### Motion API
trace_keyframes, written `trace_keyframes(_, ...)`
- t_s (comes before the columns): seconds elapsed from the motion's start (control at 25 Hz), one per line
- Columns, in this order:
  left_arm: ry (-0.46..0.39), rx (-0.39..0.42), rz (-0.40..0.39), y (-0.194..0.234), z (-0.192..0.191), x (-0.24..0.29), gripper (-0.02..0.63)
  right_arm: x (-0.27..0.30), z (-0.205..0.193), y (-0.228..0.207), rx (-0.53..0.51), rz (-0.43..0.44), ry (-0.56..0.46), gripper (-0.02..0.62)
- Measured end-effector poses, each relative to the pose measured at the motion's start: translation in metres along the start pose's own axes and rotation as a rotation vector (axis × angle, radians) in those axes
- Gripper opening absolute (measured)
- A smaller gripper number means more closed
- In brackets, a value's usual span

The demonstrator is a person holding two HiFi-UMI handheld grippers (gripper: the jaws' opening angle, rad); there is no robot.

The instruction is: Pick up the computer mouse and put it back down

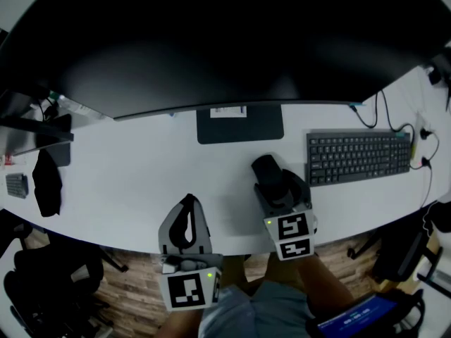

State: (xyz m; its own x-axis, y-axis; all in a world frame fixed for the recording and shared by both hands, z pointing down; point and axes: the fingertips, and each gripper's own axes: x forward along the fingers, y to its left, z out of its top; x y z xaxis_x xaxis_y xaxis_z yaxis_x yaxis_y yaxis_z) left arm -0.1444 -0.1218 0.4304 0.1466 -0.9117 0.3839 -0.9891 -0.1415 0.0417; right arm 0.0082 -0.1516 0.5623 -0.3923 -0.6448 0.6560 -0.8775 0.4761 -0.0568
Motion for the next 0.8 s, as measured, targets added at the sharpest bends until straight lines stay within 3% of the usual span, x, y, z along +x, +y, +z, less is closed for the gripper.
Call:
trace_keyframes(0.4, -0.05, 0.016, 0.028, -0.001, 0.022, -0.011, 0.008, -0.019, 0.033, 0.009, -0.025, 0.035, -0.072, 0.302)
trace_keyframes(0.8, -0.133, 0.005, 0.102, 0.001, 0.057, -0.027, 0.008, -0.056, 0.102, 0.023, -0.096, 0.091, -0.224, 0.302)
